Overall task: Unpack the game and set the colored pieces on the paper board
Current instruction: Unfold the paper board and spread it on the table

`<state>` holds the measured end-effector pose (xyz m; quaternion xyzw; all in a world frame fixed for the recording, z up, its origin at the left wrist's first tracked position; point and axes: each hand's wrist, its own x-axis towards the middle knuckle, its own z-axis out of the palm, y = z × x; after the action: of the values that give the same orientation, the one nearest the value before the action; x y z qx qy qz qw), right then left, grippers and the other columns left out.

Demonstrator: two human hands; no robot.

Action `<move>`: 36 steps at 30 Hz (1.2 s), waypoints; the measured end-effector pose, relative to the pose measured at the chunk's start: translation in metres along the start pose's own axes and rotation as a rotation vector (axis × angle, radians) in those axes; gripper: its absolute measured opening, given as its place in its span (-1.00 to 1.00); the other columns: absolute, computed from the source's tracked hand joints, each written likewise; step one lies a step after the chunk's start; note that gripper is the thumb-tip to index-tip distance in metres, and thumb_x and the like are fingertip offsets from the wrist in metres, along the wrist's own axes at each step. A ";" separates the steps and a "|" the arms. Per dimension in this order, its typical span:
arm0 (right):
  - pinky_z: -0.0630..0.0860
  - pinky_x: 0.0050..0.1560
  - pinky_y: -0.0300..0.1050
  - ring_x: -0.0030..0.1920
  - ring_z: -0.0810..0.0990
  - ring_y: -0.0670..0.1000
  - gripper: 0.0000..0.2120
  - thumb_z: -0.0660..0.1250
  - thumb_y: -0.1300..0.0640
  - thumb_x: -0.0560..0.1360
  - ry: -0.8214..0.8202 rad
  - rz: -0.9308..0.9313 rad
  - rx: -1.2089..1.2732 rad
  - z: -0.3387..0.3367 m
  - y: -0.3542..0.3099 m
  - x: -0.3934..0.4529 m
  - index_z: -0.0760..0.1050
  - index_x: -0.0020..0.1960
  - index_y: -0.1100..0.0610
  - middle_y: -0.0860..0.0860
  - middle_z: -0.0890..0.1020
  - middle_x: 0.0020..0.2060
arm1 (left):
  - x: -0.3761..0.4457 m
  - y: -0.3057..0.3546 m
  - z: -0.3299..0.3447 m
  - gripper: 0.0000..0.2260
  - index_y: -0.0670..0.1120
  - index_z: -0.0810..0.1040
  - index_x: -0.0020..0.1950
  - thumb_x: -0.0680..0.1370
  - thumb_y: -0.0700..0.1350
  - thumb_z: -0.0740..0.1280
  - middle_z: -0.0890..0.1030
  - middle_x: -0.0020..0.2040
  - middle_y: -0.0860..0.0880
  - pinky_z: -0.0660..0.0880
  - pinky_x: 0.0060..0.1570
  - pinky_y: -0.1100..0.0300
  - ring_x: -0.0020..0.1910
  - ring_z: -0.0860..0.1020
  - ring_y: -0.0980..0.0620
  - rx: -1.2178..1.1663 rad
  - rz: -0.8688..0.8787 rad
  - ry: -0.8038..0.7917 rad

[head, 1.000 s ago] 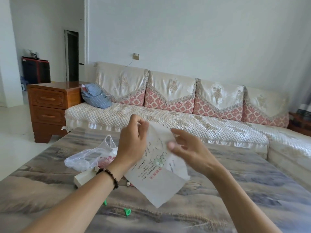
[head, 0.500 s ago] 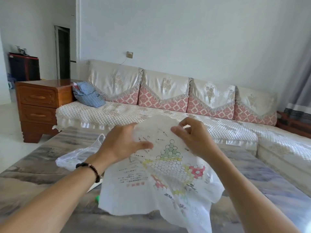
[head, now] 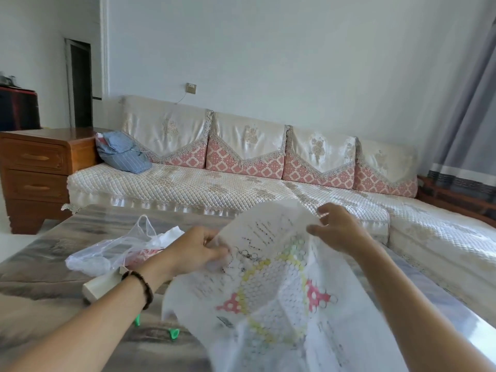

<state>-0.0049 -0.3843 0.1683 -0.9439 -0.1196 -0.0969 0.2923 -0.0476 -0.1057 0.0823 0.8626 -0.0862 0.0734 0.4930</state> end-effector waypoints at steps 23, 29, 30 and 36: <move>0.37 -0.47 -0.31 -0.51 0.41 -0.15 -0.83 0.30 0.17 0.56 -0.199 -0.291 0.105 0.014 0.006 -0.009 0.53 -0.19 0.18 0.00 0.56 -0.36 | 0.018 0.094 0.032 -0.68 0.01 0.57 0.05 0.36 -0.02 0.55 0.62 -0.07 0.12 0.51 -0.16 0.25 -0.13 0.60 0.20 0.068 0.198 -0.012; 0.58 -0.30 -0.16 -0.32 0.63 -0.01 -0.81 0.27 0.15 0.57 -0.128 0.046 0.149 0.018 0.091 0.003 0.58 -0.16 0.19 0.08 0.68 -0.26 | 0.031 0.029 0.046 -0.82 0.12 0.53 -0.06 0.44 -0.05 0.48 0.59 -0.01 0.15 0.50 -0.07 0.20 -0.03 0.55 0.15 0.546 -0.058 -0.168; 0.61 -0.26 -0.09 -0.28 0.65 0.03 -0.80 0.28 0.14 0.56 -0.123 0.098 0.125 0.025 0.107 0.006 0.59 -0.16 0.21 0.11 0.68 -0.24 | 0.036 0.015 0.053 -0.86 0.10 0.54 -0.08 0.44 -0.07 0.46 0.60 -0.07 0.12 0.53 -0.08 0.14 -0.08 0.56 0.13 0.588 -0.079 -0.168; 0.40 -0.37 -0.15 -0.46 0.45 -0.01 -0.75 0.30 0.15 0.50 -0.075 0.319 0.045 0.080 0.202 0.021 0.53 -0.26 0.30 0.03 0.53 -0.46 | 0.066 -0.043 0.121 -0.91 0.01 0.58 -0.14 0.50 -0.15 0.32 0.60 -0.17 0.10 0.46 -0.18 0.12 -0.14 0.55 0.06 0.623 -0.096 -0.190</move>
<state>0.0815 -0.4962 0.0025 -0.9471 0.0186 -0.0115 0.3203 0.0308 -0.1941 -0.0005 0.9780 -0.0646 -0.0081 0.1980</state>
